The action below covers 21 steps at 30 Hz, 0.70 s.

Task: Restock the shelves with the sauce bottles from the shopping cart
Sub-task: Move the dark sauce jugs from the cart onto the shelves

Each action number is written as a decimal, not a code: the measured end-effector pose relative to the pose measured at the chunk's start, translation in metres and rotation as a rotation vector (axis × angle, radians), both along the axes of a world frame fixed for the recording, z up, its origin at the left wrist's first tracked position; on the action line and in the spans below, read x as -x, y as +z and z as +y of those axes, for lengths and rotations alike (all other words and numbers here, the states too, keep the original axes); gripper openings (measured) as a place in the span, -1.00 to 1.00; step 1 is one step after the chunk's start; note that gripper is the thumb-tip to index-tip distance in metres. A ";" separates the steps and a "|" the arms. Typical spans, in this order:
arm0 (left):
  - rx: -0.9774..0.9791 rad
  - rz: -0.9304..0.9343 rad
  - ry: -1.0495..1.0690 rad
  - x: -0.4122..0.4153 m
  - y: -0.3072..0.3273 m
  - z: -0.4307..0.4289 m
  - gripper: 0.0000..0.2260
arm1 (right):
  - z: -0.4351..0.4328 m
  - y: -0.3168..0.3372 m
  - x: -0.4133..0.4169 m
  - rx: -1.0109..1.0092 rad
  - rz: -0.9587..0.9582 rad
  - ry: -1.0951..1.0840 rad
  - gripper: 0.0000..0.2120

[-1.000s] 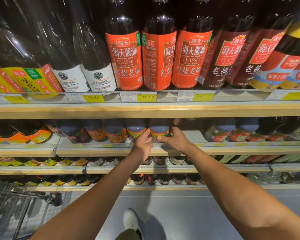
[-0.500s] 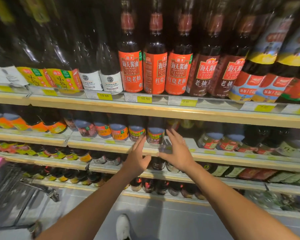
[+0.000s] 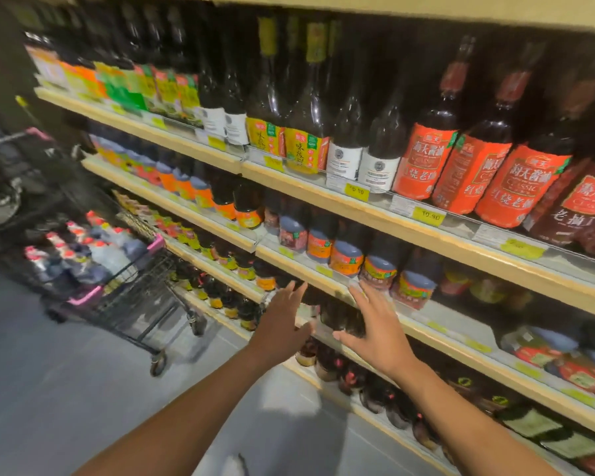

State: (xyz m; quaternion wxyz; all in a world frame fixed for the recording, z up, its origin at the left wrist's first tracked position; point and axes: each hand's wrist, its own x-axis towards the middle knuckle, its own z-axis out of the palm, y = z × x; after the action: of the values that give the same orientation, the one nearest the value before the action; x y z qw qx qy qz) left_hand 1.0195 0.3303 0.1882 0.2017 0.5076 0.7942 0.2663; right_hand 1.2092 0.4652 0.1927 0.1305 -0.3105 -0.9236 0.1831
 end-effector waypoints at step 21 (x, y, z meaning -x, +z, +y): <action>0.034 -0.276 0.589 0.306 -0.037 -0.205 -0.34 | -0.145 -0.032 0.392 0.328 -0.112 0.397 -0.13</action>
State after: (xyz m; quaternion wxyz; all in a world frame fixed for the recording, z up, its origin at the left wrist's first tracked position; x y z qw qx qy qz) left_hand 0.7131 0.1250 0.1514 0.2300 0.2116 0.8764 0.3664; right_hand 0.8169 0.3202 0.1604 -0.0113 -0.1500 -0.9301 0.3351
